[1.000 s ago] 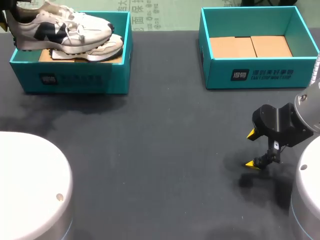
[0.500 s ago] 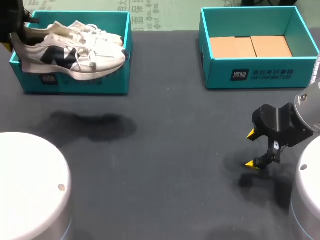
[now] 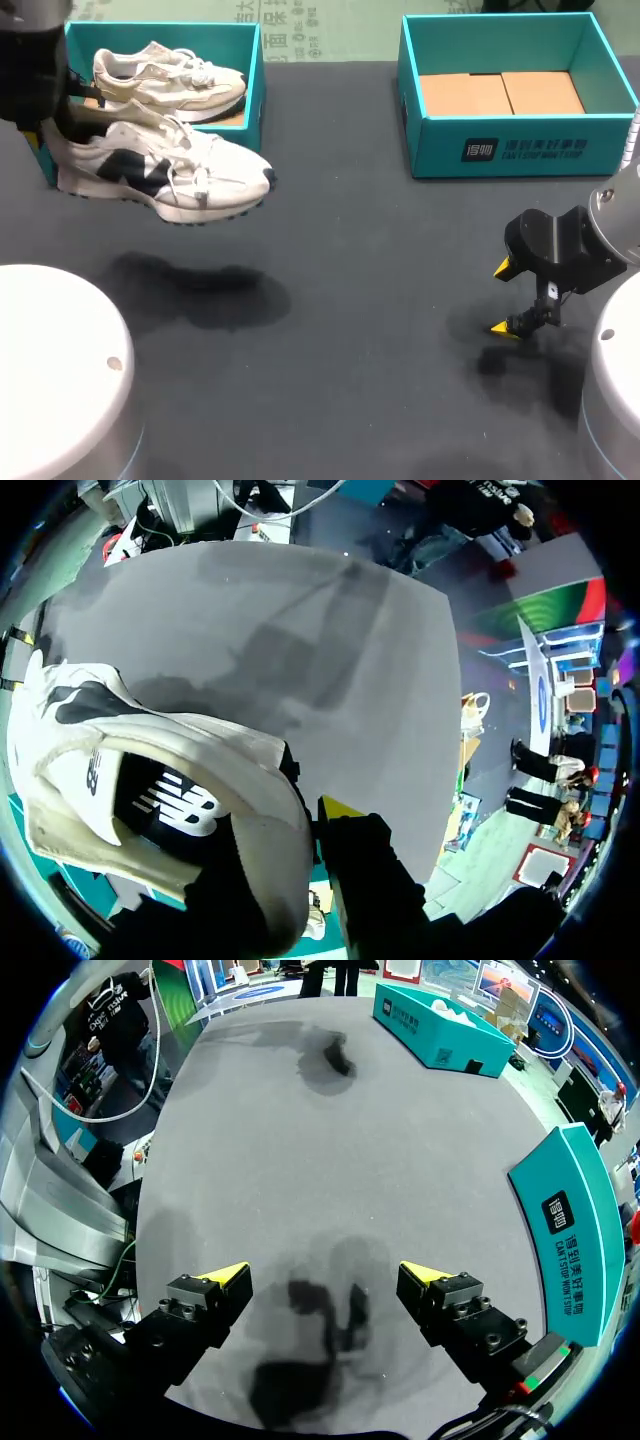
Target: Take the shoe out of the shoebox, open the shoe tongue, remove and reinsert the insole, then place the shoe into the shoebox
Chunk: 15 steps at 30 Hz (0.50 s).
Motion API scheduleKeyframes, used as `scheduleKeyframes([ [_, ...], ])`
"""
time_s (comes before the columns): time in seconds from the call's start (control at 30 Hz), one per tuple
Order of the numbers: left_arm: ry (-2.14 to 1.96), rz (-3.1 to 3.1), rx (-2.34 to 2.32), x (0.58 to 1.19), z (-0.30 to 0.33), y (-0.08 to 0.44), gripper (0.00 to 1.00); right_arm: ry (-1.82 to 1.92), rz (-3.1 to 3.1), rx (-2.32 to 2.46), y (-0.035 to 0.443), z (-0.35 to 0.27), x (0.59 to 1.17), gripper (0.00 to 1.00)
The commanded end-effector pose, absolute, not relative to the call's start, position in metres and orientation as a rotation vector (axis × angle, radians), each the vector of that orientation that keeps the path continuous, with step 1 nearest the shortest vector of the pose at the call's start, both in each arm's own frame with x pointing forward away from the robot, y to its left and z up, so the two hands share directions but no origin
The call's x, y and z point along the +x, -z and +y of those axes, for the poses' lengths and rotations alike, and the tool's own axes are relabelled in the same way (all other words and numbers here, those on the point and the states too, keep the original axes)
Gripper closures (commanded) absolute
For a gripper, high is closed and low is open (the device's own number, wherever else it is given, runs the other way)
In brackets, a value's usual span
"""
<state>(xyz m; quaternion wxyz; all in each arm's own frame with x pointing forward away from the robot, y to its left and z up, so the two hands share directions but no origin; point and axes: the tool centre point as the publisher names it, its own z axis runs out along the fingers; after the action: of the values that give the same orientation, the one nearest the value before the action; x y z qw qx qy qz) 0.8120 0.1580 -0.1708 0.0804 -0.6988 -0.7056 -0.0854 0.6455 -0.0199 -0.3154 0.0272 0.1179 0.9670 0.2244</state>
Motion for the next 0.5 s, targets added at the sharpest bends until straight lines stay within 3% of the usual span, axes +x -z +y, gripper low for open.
scheduleKeyframes([
  [0.03, 0.376, -2.095, -2.124, 0.791, 0.135, 0.17, 1.0, -0.691, 2.984, 0.365, 0.315, -0.02, 0.644, 0.0],
  [0.5, 0.231, -2.066, -2.131, 0.759, 0.106, 0.166, 1.0, -0.691, 2.984, 0.365, 0.315, -0.02, 0.644, 0.0],
])
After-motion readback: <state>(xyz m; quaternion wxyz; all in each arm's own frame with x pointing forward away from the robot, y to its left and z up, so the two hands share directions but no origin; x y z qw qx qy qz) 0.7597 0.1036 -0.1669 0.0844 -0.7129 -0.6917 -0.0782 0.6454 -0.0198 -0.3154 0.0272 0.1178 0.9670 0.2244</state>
